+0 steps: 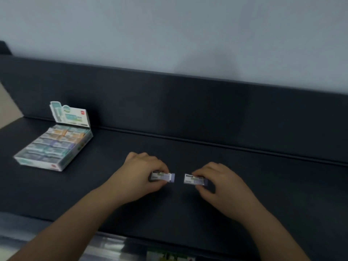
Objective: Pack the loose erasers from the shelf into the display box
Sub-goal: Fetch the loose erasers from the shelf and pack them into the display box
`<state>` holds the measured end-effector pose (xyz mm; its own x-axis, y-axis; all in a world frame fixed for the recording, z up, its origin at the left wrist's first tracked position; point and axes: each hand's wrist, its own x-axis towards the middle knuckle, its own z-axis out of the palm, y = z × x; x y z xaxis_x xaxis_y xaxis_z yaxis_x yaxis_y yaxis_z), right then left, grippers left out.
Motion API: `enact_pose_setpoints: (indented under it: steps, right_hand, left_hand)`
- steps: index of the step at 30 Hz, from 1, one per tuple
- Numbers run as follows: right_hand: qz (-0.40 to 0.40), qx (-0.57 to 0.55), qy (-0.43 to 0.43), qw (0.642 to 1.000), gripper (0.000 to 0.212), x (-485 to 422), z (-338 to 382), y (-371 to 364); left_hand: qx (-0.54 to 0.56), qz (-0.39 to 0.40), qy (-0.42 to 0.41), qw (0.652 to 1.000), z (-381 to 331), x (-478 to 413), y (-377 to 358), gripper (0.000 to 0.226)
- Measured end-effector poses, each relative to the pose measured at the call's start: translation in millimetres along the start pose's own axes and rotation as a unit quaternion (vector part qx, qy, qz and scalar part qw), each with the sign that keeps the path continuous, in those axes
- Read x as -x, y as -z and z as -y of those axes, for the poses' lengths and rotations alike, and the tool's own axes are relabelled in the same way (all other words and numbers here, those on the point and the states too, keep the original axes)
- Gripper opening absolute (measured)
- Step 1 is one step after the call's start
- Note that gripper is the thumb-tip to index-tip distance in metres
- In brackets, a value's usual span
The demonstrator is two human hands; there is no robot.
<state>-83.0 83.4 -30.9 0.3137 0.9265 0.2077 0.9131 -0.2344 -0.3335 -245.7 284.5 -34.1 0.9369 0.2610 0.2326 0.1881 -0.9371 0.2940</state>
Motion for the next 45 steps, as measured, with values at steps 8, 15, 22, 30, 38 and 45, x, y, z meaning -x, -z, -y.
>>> enact_pose_setpoints:
  steps: [8,15,22,30,38,45]
  right_hand:
    - [0.009,0.006,0.025,1.0,0.025,-25,21,-7]
    - [0.019,0.019,0.015,1.0,0.026,-48,53,-16]
    - [0.009,0.0,0.008,1.0,0.026,-87,118,-45]
    - [-0.044,-0.059,-0.032,0.997,0.027,-160,221,-99]
    - [-0.016,-0.052,-0.079,0.995,0.032,-193,270,-134]
    - [0.02,-0.084,-0.116,0.99,0.029,-202,278,-135]
  left_hand:
    - [0.006,0.005,0.046,0.999,16,14,11,0.027]
    - [-0.031,-0.014,0.046,0.998,53,33,38,0.029]
    - [-0.003,-0.023,0.022,0.999,124,59,72,0.032]
    - [-0.022,0.009,-0.023,0.999,231,83,130,0.025]
    - [0.027,0.046,-0.042,0.998,292,97,146,0.026]
    - [0.046,0.084,-0.055,0.994,305,105,141,0.027]
